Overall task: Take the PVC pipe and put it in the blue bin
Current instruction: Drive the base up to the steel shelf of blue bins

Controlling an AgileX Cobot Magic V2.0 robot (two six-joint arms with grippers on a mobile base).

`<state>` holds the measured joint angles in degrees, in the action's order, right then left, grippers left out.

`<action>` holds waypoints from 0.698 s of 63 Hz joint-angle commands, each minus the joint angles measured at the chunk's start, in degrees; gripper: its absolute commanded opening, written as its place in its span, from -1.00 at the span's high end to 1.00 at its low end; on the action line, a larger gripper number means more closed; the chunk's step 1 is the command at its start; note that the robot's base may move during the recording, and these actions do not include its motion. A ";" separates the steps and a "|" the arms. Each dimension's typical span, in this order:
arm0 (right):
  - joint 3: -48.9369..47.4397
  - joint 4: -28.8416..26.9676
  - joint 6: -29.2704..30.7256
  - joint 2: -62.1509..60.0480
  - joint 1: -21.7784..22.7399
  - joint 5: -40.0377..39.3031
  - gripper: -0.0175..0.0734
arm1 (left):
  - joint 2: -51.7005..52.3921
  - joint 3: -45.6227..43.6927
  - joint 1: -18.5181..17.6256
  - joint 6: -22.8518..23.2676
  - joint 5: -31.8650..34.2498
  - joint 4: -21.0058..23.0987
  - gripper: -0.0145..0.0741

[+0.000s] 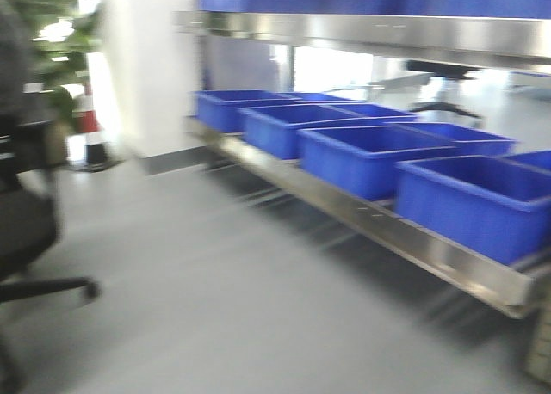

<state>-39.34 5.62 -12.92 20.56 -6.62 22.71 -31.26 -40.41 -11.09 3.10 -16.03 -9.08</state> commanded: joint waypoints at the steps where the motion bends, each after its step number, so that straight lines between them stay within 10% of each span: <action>1: 0.05 0.05 0.37 -0.10 0.19 -1.78 0.95 | 0.11 -0.24 -0.14 0.02 1.67 0.08 0.92; 44: 0.05 0.05 0.37 -0.10 0.19 -1.78 0.95 | 0.11 -0.24 -0.14 0.02 1.67 -0.31 0.92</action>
<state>-39.34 5.62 -12.92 20.56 -6.62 22.71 -31.26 -40.41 -11.09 3.10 -15.99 -9.29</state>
